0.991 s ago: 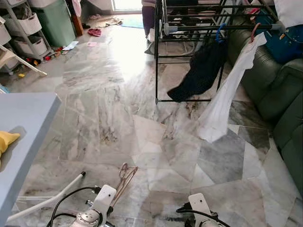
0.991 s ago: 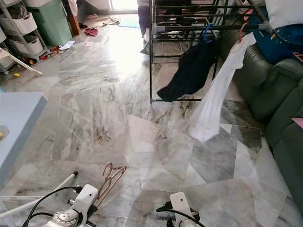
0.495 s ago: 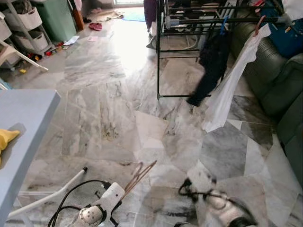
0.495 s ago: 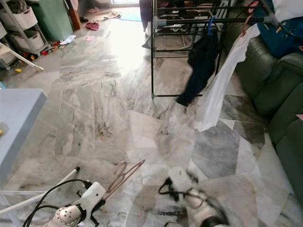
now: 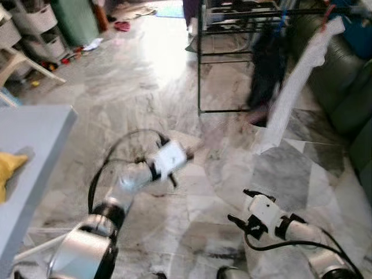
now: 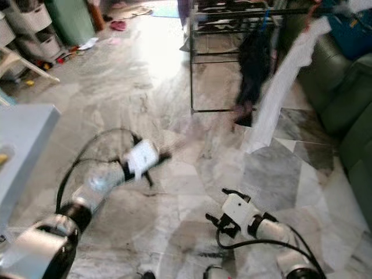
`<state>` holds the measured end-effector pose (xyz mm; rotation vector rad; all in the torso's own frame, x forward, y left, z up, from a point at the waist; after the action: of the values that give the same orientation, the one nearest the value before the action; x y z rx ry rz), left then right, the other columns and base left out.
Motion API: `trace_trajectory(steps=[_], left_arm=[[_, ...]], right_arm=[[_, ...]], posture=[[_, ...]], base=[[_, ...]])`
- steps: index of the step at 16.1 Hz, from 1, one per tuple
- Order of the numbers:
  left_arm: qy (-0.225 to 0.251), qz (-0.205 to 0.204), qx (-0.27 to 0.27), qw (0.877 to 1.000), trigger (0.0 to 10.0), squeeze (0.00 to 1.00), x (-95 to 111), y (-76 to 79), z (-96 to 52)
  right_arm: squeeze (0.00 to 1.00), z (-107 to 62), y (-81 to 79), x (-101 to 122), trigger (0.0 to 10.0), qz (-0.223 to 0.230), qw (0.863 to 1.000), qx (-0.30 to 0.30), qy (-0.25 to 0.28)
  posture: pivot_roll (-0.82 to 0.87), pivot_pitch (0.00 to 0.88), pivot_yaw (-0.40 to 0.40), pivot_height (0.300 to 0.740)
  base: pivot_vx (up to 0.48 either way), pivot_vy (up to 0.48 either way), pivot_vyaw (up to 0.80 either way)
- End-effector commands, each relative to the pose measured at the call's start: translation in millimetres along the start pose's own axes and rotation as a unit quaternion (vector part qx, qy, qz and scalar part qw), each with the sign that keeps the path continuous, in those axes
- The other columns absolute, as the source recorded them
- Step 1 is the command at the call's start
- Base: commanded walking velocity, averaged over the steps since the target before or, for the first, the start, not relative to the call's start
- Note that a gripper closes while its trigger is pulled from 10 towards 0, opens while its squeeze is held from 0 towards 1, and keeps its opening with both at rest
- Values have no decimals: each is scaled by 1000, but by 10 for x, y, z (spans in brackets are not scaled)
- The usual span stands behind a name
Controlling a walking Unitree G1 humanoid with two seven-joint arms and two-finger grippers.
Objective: Hang hanger
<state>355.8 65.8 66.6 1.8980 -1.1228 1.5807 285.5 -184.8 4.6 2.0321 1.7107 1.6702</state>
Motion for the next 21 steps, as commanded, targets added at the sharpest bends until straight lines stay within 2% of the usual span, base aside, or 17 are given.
trace_trajectory(steps=[1, 2, 3, 5, 7, 11, 12, 13, 16, 17, 19, 21], left_arm=[[-18, 4, -32, 999, 10000, 0, -82, 84, -16], [-17, 9, -37, 999, 10000, 0, -66, 92, -8], [-19, 26, -33, 999, 10000, 0, -58, 79, -5], [-42, 52, -1, 998, 10000, 0, -128, -41, -69], [-66, 67, -3, 996, 10000, 0, -197, -102, -144], [-125, 119, 20, 985, 10000, 0, -373, -260, -313], [-130, 119, 22, 984, 10000, 0, -395, -278, -343], [-133, 125, 15, 983, 10000, 0, -412, -270, -362], [-150, 140, 1, 979, 10000, 0, -490, -238, -407], [-152, 140, -9, 978, 10000, 0, -519, -210, -424], [-150, 151, -26, 977, 10000, 0, -520, -164, -421], [-126, 158, -50, 978, 10000, 0, -436, -91, -366]], right_arm=[[0, 2, 111, 105, 10000, -24, 1000, 1, 20], [0, 7, 140, 145, 10000, -25, 999, 1, 28], [0, 22, 193, 286, 10000, -20, 998, 5, 55], [0, 40, 170, 556, 10000, -32, 993, 45, 101], [0, 28, 122, 628, 10000, -57, 989, 81, 106], [0, -127, 199, 785, 10000, -103, 980, 138, 99], [0, -161, 246, 789, 10000, -120, 978, 142, 92], [0, -182, 341, 794, 10000, -122, 980, 130, 89], [0, -274, 477, 740, 10000, -139, 980, 130, 63], [0, -313, 652, 664, 10000, -165, 980, 108, 37], [0, -315, 741, 652, 10000, -166, 981, 91, 33], [0, -276, 741, 640, 10000, -170, 980, 97, 32]], posture=[[-128, 161, 79, 740], [-128, 161, 79, 740], [-129, 159, 80, 740], [-131, 156, 80, 740], [-129, 157, 79, 740], [-130, 161, 71, 740], [-130, 162, 70, 740], [-130, 163, 69, 740], [-130, 166, 68, 740], [-131, 168, 71, 740], [-130, 169, 70, 740], [-128, 172, 70, 740]], base=[[0, 0, 0], [0, 0, 0], [0, 0, 0], [0, 0, 0], [0, 0, 0], [0, 0, 0], [0, 0, 0], [0, 0, 0], [0, 0, 0], [0, 0, 0], [0, 0, 0], [0, 0, 0]])
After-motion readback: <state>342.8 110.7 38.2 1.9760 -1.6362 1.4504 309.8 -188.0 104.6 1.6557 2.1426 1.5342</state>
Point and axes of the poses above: a point about 5 cm out from each wrist's last joint towards the gripper, its own z axis pointing out of the wrist towards the gripper, its own x axis along the axis of the wrist's last joint, y = z × x, the point moved 4 cm from there along z, pointing out of the wrist towards the gripper, and after that the axes turned 15 degrees about -z, right-handed, at the moved point
